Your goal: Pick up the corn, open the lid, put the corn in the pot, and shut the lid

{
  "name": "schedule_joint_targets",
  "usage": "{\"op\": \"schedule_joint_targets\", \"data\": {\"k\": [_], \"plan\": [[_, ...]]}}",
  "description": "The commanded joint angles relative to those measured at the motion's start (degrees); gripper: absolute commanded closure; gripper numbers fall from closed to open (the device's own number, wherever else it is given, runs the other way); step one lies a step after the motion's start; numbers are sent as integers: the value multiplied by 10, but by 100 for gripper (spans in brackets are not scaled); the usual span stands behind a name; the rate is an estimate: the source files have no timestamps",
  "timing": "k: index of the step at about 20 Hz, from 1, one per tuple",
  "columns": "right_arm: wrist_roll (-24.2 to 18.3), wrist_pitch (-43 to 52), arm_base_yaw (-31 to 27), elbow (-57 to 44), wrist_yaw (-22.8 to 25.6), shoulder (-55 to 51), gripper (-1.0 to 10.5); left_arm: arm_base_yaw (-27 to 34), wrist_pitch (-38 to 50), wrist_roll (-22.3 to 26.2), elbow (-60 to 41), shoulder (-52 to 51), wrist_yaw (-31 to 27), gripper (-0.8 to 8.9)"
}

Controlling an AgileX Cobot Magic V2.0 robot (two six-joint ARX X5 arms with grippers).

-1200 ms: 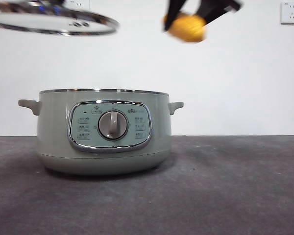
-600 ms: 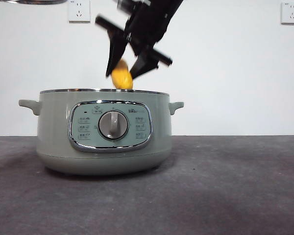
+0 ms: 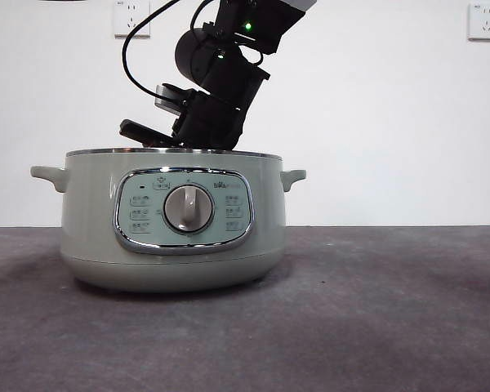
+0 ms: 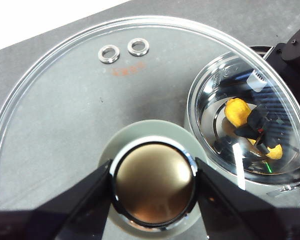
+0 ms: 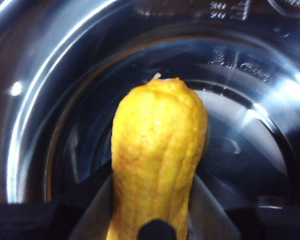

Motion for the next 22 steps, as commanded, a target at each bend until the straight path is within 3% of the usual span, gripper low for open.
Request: {"op": "schedule_joint_targets", "data": {"k": [1,5,7,8,9,15,16,19,20,22], "plan": [[-15,-2,3,-1,6,14,956,1,9,1,3,-9,0,823],[-15,-10,3,-1,7,14,897,1,9,1,3,-8,1,823],[-15,-19,4,-1,15,14,461,1,9,1,3,-8,18,823],[-15,-19,4,-1,16,14,321,1,9,1,3,-8,30,823],[-12,-18,4,-1,16,11,317,1,9,0,3,-7,34,823],[-19,-69,7,0,84,-104,329,1,9,-4,3,12,46,823],[-27,-85,7,0,90,-129,417,1,9,-6,3,19,46,823],[-59,-148,11,0,94,-212,875,1,9,-10,3,41,59,823],[-67,-175,12,0,99,-235,971,0,10,-10,3,49,72,823],[-86,-230,12,-2,138,-280,962,-2,11,-10,3,69,92,823]]}}
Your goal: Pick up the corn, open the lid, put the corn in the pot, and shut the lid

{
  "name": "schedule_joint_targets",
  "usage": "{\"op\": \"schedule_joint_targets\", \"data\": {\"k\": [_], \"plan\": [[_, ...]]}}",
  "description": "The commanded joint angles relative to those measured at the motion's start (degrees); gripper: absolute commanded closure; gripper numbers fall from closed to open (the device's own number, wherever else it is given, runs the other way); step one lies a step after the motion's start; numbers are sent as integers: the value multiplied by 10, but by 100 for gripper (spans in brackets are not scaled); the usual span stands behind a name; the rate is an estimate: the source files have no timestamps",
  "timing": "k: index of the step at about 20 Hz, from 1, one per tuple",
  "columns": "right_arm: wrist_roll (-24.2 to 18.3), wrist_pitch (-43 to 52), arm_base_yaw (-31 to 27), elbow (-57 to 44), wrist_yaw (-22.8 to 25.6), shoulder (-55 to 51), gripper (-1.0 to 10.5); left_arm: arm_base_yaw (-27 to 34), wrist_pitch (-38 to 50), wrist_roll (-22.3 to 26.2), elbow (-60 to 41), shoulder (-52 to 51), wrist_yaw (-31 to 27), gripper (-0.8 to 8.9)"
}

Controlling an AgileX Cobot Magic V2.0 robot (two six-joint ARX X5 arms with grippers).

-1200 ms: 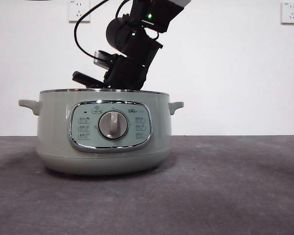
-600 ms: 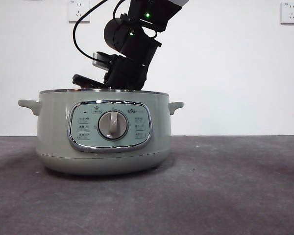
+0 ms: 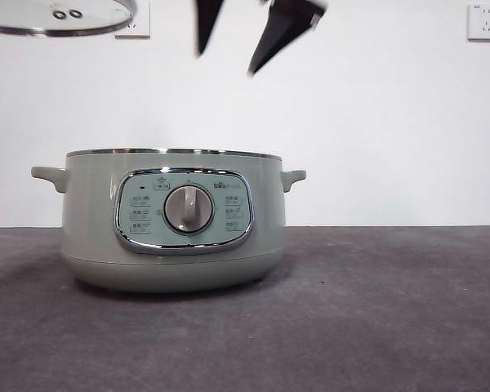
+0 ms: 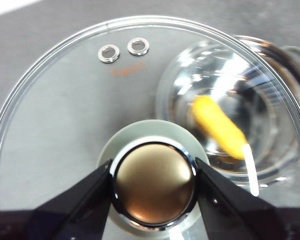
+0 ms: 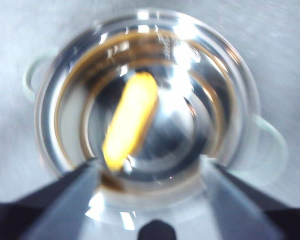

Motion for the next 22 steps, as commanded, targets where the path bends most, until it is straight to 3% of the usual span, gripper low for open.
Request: {"op": "schedule_joint_targets", "data": {"k": [1,4,8,12,17,22], "plan": [[-38,-53,1,-5,28,-48,962,-6,12,-4,3,19,27,823],[-45,-98,1,-13,43,-112,962,-21,30,-9,3,50,57,822],[-39,-143,1,-19,85,-175,962,-64,54,-17,3,94,57,823],[-37,-165,1,-33,91,-216,962,-113,67,-17,3,144,52,823],[-17,-163,1,-172,136,-292,962,-159,90,-18,3,196,33,823],[15,-111,0,-306,138,-379,962,-178,103,-24,3,220,31,823]]}}
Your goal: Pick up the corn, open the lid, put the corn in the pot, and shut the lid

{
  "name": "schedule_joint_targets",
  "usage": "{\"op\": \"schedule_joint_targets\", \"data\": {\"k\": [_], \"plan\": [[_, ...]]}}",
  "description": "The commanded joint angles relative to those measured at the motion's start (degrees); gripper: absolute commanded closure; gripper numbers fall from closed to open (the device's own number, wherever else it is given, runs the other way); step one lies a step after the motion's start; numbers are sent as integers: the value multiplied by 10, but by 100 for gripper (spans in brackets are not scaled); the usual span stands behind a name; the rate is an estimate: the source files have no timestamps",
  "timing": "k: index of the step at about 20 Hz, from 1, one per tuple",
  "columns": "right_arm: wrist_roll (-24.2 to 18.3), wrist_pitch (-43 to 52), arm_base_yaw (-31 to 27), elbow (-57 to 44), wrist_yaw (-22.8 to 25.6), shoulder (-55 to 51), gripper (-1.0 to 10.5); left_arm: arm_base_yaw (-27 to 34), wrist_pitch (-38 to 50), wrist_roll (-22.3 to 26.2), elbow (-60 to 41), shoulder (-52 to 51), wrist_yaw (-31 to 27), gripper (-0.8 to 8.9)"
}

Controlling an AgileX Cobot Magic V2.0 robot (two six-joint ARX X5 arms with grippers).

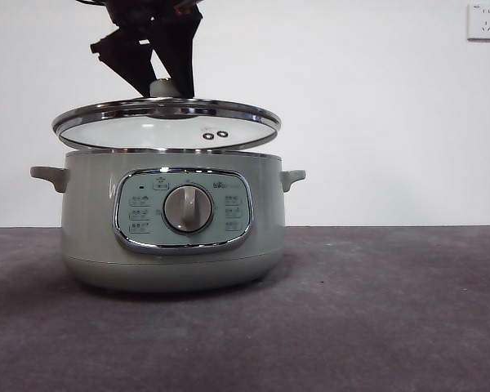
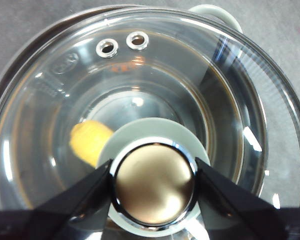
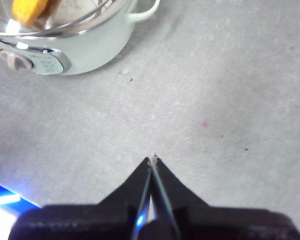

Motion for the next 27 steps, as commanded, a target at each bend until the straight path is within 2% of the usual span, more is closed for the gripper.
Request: {"op": "schedule_joint_targets", "data": {"k": [1,5,8,20,21,23,24,27], "plan": [[26,18,0,-39,2,-33,962,-7,15,-11,3,4,-3,823],[37,18,0,-64,2,-68,962,-7,16,-17,3,17,-10,823],[47,18,0,-68,2,-82,962,-8,14,-17,3,30,-40,823],[51,31,0,-70,2,-85,962,-8,25,-16,3,74,-41,805],[51,33,0,-70,2,-85,962,-8,27,-16,3,74,-41,713],[51,38,0,-70,2,-85,962,-8,28,-19,3,73,-41,315],[51,41,0,-70,2,-85,962,-8,28,-19,3,73,-41,159],[51,44,0,-70,2,-85,962,-7,30,-19,3,73,-54,134]]}}
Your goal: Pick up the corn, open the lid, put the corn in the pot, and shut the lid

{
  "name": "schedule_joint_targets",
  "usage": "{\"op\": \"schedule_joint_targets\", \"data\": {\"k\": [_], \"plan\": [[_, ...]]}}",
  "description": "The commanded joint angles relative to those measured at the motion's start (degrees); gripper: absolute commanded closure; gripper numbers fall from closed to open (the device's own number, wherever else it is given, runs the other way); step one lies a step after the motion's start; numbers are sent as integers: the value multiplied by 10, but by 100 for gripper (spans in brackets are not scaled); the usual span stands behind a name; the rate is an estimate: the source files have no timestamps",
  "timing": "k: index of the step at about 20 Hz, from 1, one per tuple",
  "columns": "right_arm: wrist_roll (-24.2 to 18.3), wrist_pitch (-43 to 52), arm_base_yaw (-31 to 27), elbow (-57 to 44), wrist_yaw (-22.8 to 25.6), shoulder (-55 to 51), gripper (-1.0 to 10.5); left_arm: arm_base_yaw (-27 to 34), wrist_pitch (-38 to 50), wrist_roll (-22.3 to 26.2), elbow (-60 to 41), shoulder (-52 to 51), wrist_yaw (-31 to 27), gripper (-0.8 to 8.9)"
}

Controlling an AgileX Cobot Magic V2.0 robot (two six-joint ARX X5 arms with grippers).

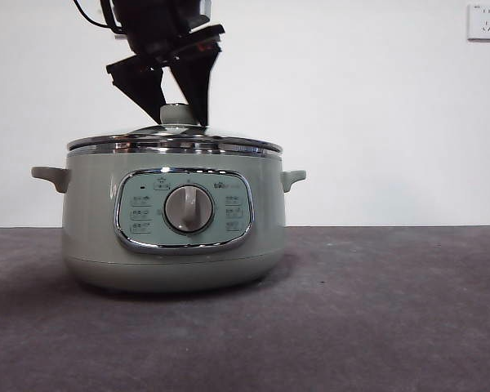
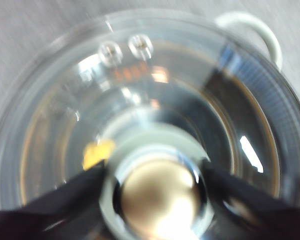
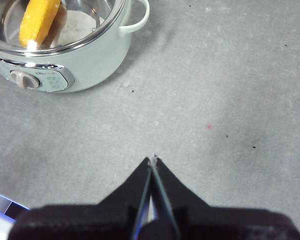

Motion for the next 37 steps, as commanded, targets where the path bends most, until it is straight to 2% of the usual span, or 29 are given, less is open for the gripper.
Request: {"op": "schedule_joint_targets", "data": {"k": [1,9,13,14,15,17,20,22,24,31,33,35,37], "plan": [[6,3,0,-6,0,0,962,0,-14,-3,-12,21,-8,134],[4,4,0,-6,0,1,962,0,-2,4,-12,13,-31,134],[4,3,0,-6,1,1,962,0,15,1,-12,-48,-31,148],[4,3,0,-6,6,1,962,0,8,-3,-12,-71,-31,230],[4,3,0,-6,16,1,962,-1,-8,-7,-12,-97,-31,374],[5,4,0,-6,44,1,962,-4,-52,-7,-12,-152,-30,799],[6,3,0,-5,53,1,962,-15,-119,-17,-12,-240,-31,816],[6,3,0,-6,53,1,962,-19,-124,-51,-12,-293,-31,816],[6,3,0,-5,53,1,962,-19,-123,-61,-12,-336,-31,816],[6,3,0,-5,54,1,962,-19,-123,-61,-12,-400,-31,816],[6,3,0,-5,54,1,962,-19,-123,24,-13,-397,-42,815],[6,3,0,-5,54,1,962,12,-123,55,-25,-402,-42,815],[6,3,0,-5,54,1,962,60,-82,62,-70,-423,-33,815]]}}
